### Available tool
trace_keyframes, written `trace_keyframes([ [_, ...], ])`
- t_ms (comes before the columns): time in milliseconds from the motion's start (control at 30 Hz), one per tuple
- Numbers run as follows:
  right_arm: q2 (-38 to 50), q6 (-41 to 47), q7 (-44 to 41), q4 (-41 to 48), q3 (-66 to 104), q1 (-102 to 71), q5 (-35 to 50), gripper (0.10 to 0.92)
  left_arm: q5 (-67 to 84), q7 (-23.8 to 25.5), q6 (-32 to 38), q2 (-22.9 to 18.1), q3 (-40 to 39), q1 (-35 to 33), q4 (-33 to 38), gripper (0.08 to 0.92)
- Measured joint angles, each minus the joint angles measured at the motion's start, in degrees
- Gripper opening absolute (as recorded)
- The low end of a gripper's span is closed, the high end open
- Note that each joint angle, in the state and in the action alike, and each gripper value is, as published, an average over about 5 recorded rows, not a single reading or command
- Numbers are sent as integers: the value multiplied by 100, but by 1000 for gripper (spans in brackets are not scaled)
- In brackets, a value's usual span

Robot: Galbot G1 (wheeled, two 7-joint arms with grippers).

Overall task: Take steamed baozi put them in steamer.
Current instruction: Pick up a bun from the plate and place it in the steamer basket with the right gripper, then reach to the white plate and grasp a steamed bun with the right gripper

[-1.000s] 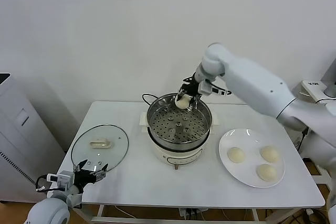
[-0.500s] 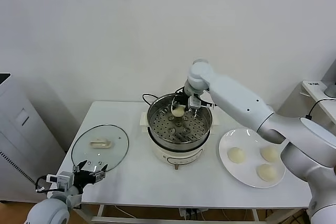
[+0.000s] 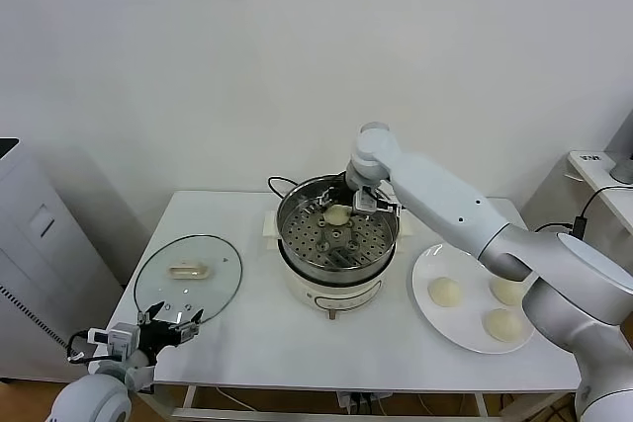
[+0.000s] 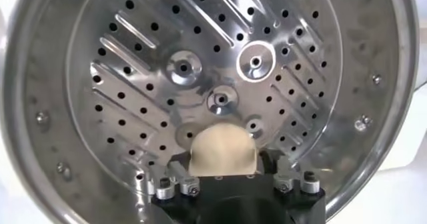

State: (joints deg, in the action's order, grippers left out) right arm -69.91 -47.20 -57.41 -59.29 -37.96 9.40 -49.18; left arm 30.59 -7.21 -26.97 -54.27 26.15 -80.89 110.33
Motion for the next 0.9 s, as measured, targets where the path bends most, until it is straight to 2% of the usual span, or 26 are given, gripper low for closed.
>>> trace_keyframes([
  [233, 251, 1, -387, 128, -413, 573, 1281, 822, -43, -9, -13, -35, 14, -17, 55, 823],
  [633, 986, 59, -1242, 319, -2061, 2013, 4299, 823, -63, -19, -14, -86, 83, -84, 141, 823],
  [767, 1343, 495, -1370, 255, -2650, 2299, 5152, 823, -64, -24, -22, -102, 84, -66, 151, 823],
  [900, 1711, 1396, -1429, 144, -3059, 2436, 5812, 823, -61, -25, -23, -87, 84, -52, 133, 823],
])
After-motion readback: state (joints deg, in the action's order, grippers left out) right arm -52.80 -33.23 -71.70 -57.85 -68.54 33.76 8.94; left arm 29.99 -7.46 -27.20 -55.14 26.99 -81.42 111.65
